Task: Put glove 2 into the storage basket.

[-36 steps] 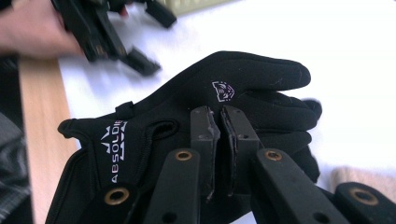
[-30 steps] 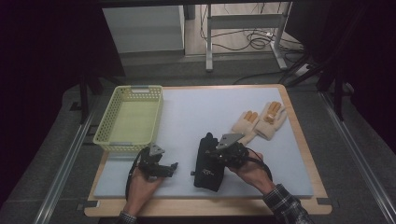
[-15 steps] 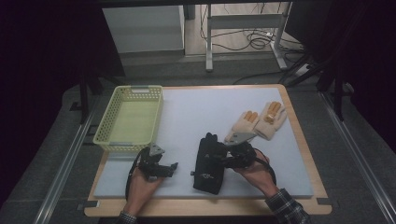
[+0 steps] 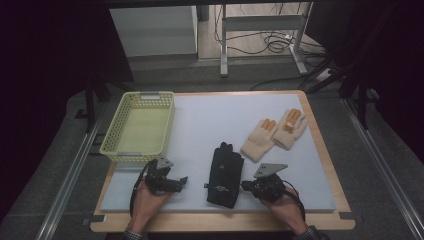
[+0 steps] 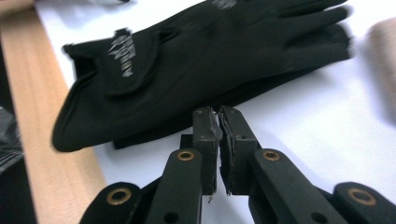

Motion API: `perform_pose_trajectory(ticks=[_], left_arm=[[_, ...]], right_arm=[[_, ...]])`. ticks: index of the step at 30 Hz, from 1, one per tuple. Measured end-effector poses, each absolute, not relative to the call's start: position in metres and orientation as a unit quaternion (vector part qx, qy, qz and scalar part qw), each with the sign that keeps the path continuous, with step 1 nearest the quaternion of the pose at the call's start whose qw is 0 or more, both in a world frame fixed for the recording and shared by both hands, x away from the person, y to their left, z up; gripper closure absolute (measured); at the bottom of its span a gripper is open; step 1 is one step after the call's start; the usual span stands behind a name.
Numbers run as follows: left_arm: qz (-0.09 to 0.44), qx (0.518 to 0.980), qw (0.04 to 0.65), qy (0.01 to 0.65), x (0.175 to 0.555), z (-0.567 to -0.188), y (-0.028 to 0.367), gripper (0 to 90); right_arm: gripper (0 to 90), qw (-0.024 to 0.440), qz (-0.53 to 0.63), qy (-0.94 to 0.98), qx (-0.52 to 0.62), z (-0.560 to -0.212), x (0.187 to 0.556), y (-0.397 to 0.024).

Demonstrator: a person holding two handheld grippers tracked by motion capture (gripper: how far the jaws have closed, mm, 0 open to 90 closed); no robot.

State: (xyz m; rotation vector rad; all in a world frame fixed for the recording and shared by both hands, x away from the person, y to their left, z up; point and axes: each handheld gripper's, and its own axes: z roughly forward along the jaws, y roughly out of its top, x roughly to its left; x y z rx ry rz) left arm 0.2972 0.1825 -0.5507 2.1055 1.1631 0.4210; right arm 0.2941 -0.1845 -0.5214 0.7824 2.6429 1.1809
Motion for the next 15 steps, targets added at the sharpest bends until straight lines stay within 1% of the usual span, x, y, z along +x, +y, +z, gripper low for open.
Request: perform_pose_trajectory(ticks=[4, 7, 15], left_arm=[[0.167, 0.809, 0.342, 0.447, 0.292, -0.552, 0.193, 4.9], [0.162, 0.810, 0.345, 0.446, 0.291, -0.553, 0.197, 6.2], [0.160, 0.810, 0.345, 0.447, 0.291, -0.553, 0.197, 6.1]], right_arm=[[84.0, 0.063, 0.394, 0.882, 0.251, -0.529, 0.291, -0.175], [83.9, 0.063, 0.394, 0.883, 0.247, -0.533, 0.291, -0.167], [83.8, 0.062, 0.398, 0.882, 0.243, -0.535, 0.298, -0.149]])
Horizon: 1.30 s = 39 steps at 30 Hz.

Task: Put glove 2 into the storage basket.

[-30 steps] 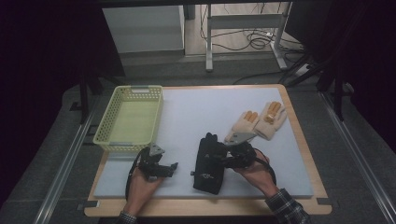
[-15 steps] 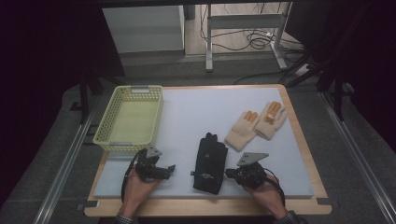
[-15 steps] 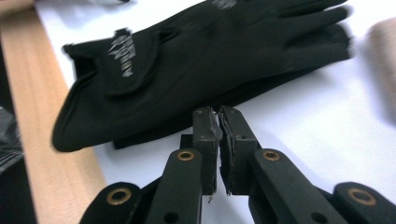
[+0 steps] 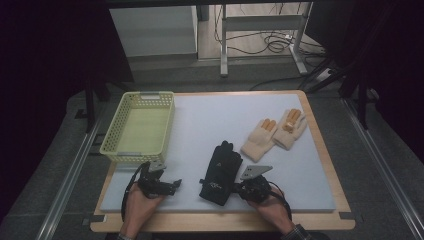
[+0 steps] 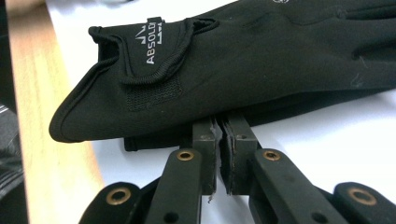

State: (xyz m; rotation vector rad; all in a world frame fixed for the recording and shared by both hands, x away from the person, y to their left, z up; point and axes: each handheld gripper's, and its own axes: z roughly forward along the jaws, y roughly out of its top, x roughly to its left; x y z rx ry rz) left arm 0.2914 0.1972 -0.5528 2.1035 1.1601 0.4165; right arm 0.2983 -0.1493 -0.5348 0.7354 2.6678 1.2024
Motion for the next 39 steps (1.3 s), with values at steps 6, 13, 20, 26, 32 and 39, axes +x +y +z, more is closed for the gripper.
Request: perform_pose_trajectory(ticks=[6, 13, 20, 26, 32, 39], left_arm=[[0.160, 0.809, 0.347, 0.447, 0.291, -0.553, 0.198, 6.1], [0.160, 0.809, 0.347, 0.447, 0.291, -0.553, 0.198, 6.1], [0.159, 0.809, 0.346, 0.448, 0.291, -0.553, 0.198, 6.1], [0.159, 0.809, 0.346, 0.447, 0.291, -0.553, 0.198, 6.1], [0.160, 0.810, 0.345, 0.446, 0.291, -0.553, 0.198, 6.1], [0.161, 0.810, 0.345, 0.446, 0.291, -0.553, 0.197, 6.4]], right_arm=[[83.9, 0.076, 0.394, 0.881, 0.250, -0.535, 0.307, -0.134], [83.9, 0.092, 0.387, 0.882, 0.252, -0.535, 0.317, -0.119], [83.9, 0.099, 0.390, 0.879, 0.258, -0.537, 0.335, -0.103], [83.9, 0.108, 0.392, 0.876, 0.261, -0.538, 0.344, -0.094], [83.4, 0.125, 0.385, 0.879, 0.253, -0.538, 0.347, -0.087], [71.7, 0.112, 0.393, 0.880, 0.241, -0.536, 0.342, -0.089]])
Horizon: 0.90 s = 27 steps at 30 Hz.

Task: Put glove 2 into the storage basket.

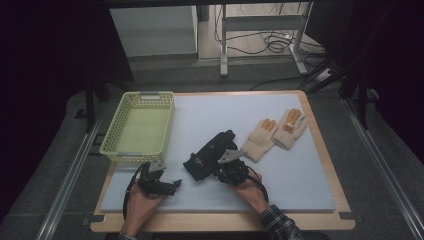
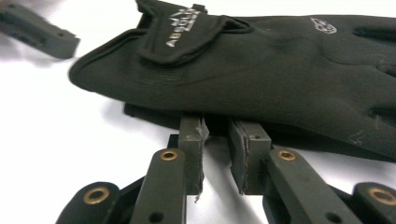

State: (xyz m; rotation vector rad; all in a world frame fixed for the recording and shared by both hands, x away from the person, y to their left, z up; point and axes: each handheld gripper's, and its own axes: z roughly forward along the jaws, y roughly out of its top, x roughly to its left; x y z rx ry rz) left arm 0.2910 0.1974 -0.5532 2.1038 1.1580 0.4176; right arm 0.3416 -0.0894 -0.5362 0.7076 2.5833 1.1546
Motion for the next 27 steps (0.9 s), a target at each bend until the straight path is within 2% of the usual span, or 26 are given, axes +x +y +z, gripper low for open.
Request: perform_pose_trajectory(ticks=[13, 20, 27], left_arm=[[0.161, 0.805, 0.347, 0.454, 0.290, -0.553, 0.199, 10.6], [0.170, 0.794, 0.351, 0.467, 0.289, -0.552, 0.202, 20.1], [0.171, 0.794, 0.350, 0.467, 0.289, -0.552, 0.201, 20.1]], right_arm=[[57.7, 0.123, 0.402, 0.874, 0.245, -0.524, 0.331, -0.108], [50.6, 0.134, 0.396, 0.872, 0.255, -0.518, 0.330, -0.125], [45.9, 0.143, 0.395, 0.866, 0.271, -0.511, 0.330, -0.144]])
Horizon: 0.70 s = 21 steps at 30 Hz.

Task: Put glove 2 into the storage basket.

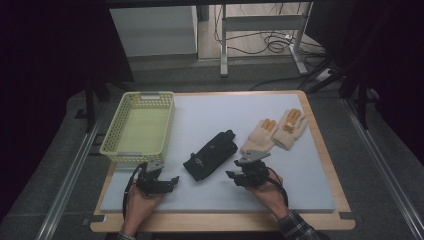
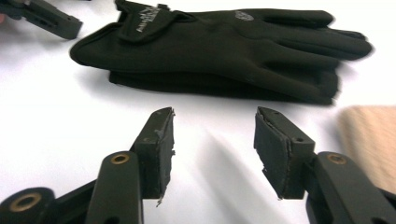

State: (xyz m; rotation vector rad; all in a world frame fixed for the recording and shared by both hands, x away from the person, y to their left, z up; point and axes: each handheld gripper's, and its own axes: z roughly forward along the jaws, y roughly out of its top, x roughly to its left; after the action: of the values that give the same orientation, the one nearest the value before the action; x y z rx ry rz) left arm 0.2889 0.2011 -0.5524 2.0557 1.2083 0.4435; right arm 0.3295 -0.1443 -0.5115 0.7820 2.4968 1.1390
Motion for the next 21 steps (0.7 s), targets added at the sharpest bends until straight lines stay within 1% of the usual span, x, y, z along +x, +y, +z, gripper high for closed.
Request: perform_pose_trajectory(ticks=[3, 9, 15, 21], left_arm=[[0.169, 0.795, 0.351, 0.465, 0.289, -0.553, 0.201, 19.0], [0.164, 0.804, 0.348, 0.454, 0.290, -0.553, 0.199, 11.3], [0.161, 0.805, 0.347, 0.454, 0.290, -0.553, 0.199, 10.9], [0.161, 0.804, 0.348, 0.454, 0.291, -0.553, 0.199, 10.7]], right_arm=[[42.8, 0.148, 0.394, 0.863, 0.280, -0.509, 0.330, -0.155], [36.8, 0.156, 0.388, 0.856, 0.305, -0.506, 0.330, -0.178], [29.1, 0.168, 0.385, 0.844, 0.332, -0.503, 0.330, -0.201], [22.9, 0.188, 0.379, 0.832, 0.358, -0.502, 0.329, -0.226]])
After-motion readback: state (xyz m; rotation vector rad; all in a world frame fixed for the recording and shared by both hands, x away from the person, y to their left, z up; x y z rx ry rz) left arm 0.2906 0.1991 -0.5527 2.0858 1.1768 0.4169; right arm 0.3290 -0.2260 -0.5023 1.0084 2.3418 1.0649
